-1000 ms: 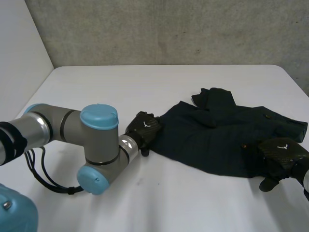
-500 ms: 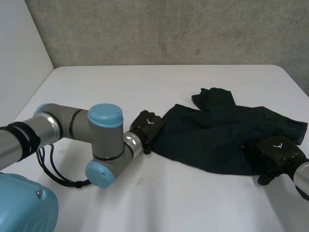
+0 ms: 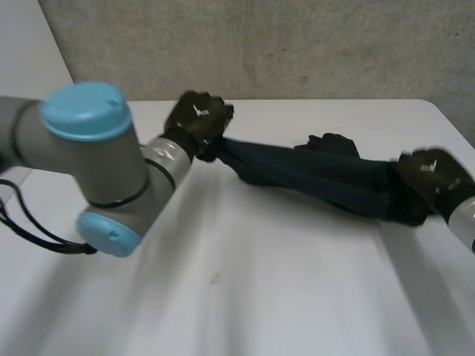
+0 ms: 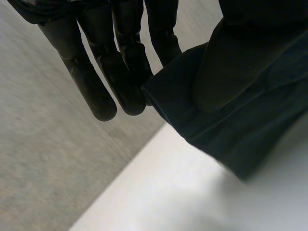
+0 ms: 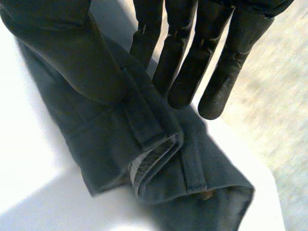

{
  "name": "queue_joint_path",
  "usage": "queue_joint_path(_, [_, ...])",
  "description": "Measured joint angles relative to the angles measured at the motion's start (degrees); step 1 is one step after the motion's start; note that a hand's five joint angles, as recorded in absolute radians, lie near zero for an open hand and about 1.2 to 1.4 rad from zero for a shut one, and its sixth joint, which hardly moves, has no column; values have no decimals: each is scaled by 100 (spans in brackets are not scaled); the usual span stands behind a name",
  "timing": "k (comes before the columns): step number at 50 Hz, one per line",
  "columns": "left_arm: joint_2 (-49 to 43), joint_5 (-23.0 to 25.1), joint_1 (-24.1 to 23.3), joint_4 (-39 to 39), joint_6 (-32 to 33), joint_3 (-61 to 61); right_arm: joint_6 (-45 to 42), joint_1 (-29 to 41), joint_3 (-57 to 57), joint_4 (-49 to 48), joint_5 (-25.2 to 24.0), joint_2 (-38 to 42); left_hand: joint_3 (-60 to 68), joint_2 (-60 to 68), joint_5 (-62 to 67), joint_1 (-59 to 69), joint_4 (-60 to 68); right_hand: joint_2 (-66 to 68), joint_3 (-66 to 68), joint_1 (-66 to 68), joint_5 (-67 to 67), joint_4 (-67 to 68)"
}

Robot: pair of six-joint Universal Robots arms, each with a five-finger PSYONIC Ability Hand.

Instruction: Fold the shorts.

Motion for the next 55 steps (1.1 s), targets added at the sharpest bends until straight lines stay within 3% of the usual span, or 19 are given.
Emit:
queue_joint_path(10, [1327, -17, 57, -9, -699, -542, 921, 291, -744, 463, -14, -1201, 21, 6, 0, 0, 1, 0, 19, 1, 48, 3])
queue_joint_path(16, [2452, -72, 132, -9, -958, -624, 1299, 378, -1883, 1122, -9, -1876, 27, 13, 0, 0, 1, 0, 19, 41, 48, 5])
queue_joint_path(26, [4388, -310, 275, -11, -1166, -532, 1718, 378, -3682, 1989, 49, -2308, 27, 14, 60, 0, 1, 0, 19, 46, 48, 26])
queue_joint_path(34, [5054, -479, 356, -76, -1172, -513, 1933, 388, -3999, 2124, 112, -2502, 27, 14, 60, 0, 1, 0, 19, 46, 48, 26])
queue_joint_path(44, [4775, -618, 724, -90, -1153, -518, 2018, 520, -3820, 2036, 119, -2099, 30, 16, 60, 0, 1, 0, 19, 46, 48, 26])
queue_joint_path(52, [3363, -592, 1157, -36, -1150, -443, 1684, 1324, -3739, 1776, 547, -667, 30, 16, 61, 0, 2, 0, 19, 46, 48, 26])
queue_joint_path(53, [2641, -600, 1218, 8, -1144, -256, 1375, 1580, -3874, 1634, 856, 0, 33, 17, 61, 0, 2, 0, 19, 46, 48, 26])
queue_joint_path(55, [2160, -615, 1237, 41, -1139, -81, 1192, 1703, -4008, 1551, 1033, 406, 33, 17, 61, 0, 2, 0, 19, 46, 48, 26])
